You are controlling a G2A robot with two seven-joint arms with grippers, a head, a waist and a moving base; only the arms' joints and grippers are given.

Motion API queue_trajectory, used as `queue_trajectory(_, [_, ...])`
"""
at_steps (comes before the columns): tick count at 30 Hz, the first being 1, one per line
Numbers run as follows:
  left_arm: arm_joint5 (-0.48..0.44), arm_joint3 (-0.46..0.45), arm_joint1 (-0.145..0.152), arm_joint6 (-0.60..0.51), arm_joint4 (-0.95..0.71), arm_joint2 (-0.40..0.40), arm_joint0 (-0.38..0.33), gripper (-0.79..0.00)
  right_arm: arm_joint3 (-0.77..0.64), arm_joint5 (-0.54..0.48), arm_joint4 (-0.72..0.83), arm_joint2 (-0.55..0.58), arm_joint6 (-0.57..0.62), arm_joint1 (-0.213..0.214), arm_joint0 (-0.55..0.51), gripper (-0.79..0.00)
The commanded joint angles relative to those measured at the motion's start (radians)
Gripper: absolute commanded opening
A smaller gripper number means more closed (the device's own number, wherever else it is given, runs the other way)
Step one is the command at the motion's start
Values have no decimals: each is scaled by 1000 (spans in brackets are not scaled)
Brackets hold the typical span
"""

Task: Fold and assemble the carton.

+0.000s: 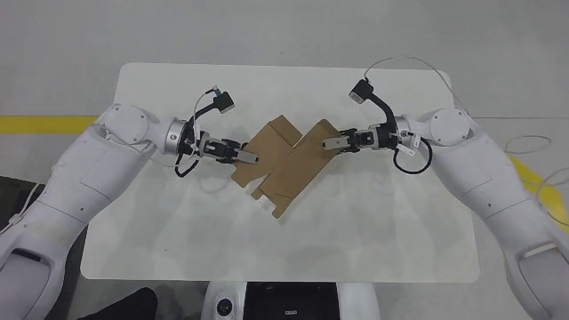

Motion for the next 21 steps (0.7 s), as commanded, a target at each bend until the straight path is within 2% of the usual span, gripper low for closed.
queue_trajectory(1, [-1, 0, 2, 1, -6, 3, 0, -785, -3, 1, 4, -10, 1, -1, 4, -132])
queue_trajectory(2, [0, 0, 3, 0, -10, 5, 0, -785, -3, 1, 7, -13, 1, -1, 6, -132])
queue_trajectory(5, [1, 1, 6, -1, -16, 10, 0, -785, -6, 2, 12, -27, 2, -1, 11, -225])
queue_trajectory(7, [1, 3, 8, -1, -21, 13, -1, -785, -17, 6, 14, -40, 6, -2, 15, -332])
queue_trajectory(9, [1, 5, 9, -1, -23, 16, -2, -785, -25, 7, 20, -51, 7, -3, 19, -385])
queue_trajectory(14, [-1, 7, 10, 1, -29, 25, -5, -785, -28, 7, 29, -78, 7, -5, 29, -449])
queue_trajectory(21, [-2, 10, 12, 2, -38, 34, -11, -785, -20, 2, 41, -104, 2, -5, 43, -582])
